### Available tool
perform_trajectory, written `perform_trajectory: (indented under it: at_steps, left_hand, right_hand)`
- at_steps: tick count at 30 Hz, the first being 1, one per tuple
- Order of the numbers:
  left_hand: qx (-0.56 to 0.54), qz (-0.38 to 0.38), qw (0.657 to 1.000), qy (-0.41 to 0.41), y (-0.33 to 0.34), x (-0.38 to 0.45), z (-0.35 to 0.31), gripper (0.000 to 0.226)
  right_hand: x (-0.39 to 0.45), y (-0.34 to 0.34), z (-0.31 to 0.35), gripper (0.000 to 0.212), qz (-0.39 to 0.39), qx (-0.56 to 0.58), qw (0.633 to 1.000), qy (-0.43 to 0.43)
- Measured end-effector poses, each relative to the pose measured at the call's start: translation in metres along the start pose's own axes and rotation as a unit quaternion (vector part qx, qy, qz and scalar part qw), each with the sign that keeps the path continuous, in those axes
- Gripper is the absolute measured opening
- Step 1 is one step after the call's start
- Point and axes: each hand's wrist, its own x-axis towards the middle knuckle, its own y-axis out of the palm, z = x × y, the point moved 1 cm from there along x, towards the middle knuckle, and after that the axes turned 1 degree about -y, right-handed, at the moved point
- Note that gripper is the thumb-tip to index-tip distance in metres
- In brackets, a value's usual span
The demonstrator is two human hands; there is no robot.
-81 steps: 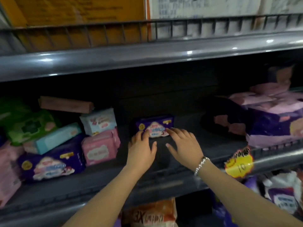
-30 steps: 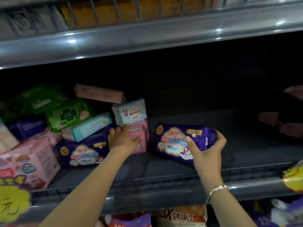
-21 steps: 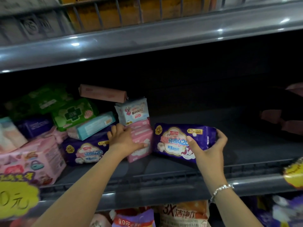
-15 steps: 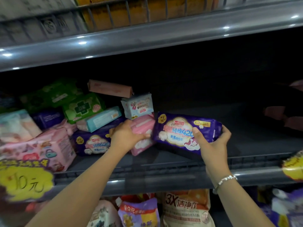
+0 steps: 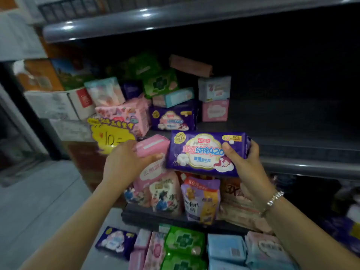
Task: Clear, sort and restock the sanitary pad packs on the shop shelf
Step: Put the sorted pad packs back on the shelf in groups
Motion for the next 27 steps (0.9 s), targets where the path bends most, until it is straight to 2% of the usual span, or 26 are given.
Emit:
perform_trajectory:
  at_steps: [4, 7, 11, 13, 17, 22, 27]
  left_hand:
    - [-0.053, 0.030, 0.996, -0.070, 0.013, -0.042, 0.072, 0.054]
    - [-0.093, 0.035, 0.986, -0.131, 0.039, -0.069, 0.125, 0.050]
    - [-0.143, 0.065, 0.967, -0.201, 0.089, -0.099, 0.187, 0.060]
    - [-0.144, 0.072, 0.961, -0.225, 0.111, -0.115, 0.204, 0.062]
    - [-0.167, 0.085, 0.934, -0.304, 0.147, -0.144, 0.236, 0.061]
    - [-0.155, 0.081, 0.917, -0.359, 0.178, -0.153, 0.264, 0.064]
    - [-0.123, 0.055, 0.913, -0.385, 0.207, -0.141, 0.282, 0.063]
  right_hand:
    - [-0.039, 0.021, -0.048, 0.060, 0.038, -0.039, 0.998, 0.035]
    - [-0.065, 0.030, -0.093, 0.069, 0.031, -0.084, 0.994, 0.070]
    - [-0.091, 0.031, -0.152, 0.043, 0.033, -0.142, 0.984, 0.101]
    - [-0.099, 0.026, -0.171, 0.046, 0.018, -0.141, 0.983, 0.115]
    - [-0.109, 0.023, -0.219, 0.068, -0.028, -0.160, 0.975, 0.154]
    - [-0.118, 0.023, -0.261, 0.058, -0.054, -0.197, 0.963, 0.173]
    - [-0.120, 0.026, -0.285, 0.070, -0.065, -0.219, 0.959, 0.167]
